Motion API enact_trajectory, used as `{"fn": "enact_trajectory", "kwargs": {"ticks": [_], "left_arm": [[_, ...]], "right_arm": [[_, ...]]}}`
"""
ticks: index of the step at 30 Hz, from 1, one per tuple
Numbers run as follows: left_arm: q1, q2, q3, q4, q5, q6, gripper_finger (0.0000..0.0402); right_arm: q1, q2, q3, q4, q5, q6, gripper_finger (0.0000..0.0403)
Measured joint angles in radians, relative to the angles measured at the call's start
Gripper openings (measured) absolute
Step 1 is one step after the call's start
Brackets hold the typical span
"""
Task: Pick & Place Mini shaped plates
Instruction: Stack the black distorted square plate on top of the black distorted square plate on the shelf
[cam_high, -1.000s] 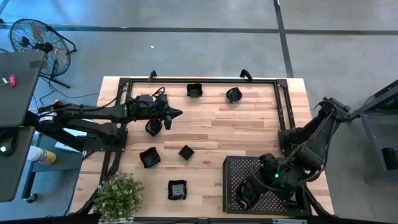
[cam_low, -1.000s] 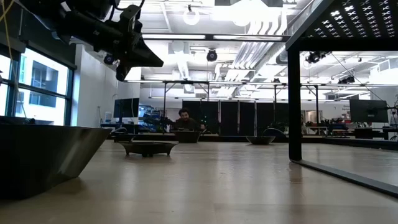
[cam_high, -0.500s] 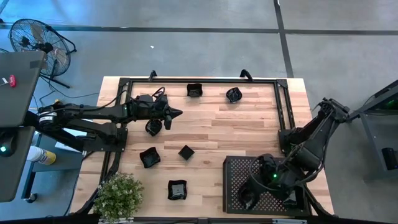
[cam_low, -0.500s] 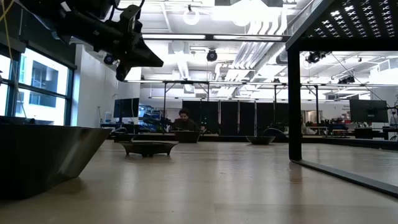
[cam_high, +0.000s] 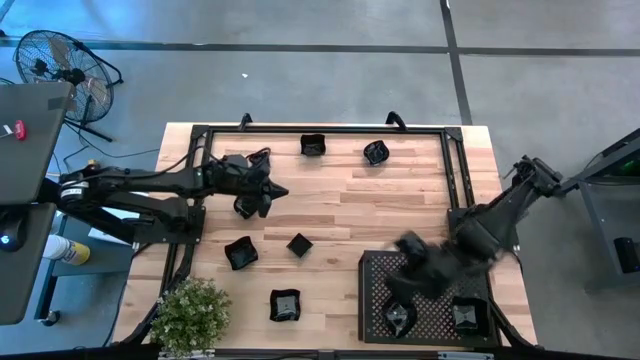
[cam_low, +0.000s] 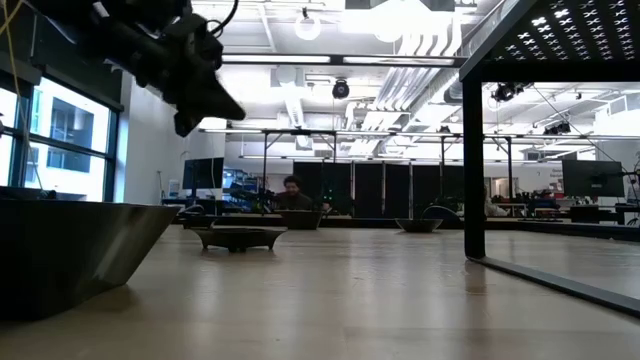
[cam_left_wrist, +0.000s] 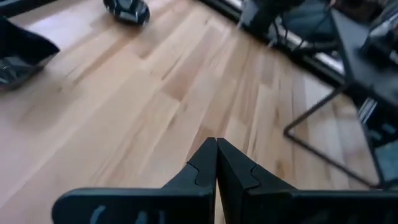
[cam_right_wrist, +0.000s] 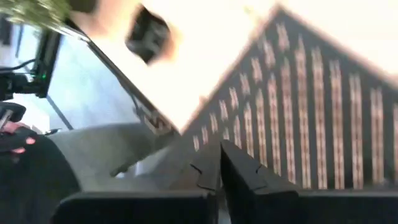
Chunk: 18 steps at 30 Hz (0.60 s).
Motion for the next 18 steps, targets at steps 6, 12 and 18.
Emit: {"fn": "enact_trajectory", "kwargs": {"ticks": [6, 12, 18], "left_arm": [[0.0, -0.047, 0.0, -0.153, 0.029, 0.02, 0.0], [0.0, -0.07, 0.0, -0.268, 0.025, -0.06, 0.0], [-0.034, -0.071, 0.001, -0.466, 0.048, -0.105, 0.0004]], "right_arm": [[-0.259, -0.001, -0.025, 0.202, -0.037, -0.606, 0.0003], [-0.544, -0.019, -0.192, 0.483, -0.312, -1.101, 0.0002], [-0.767, -0.019, -0.389, 0.846, -0.558, -1.242, 0.0001]]}}
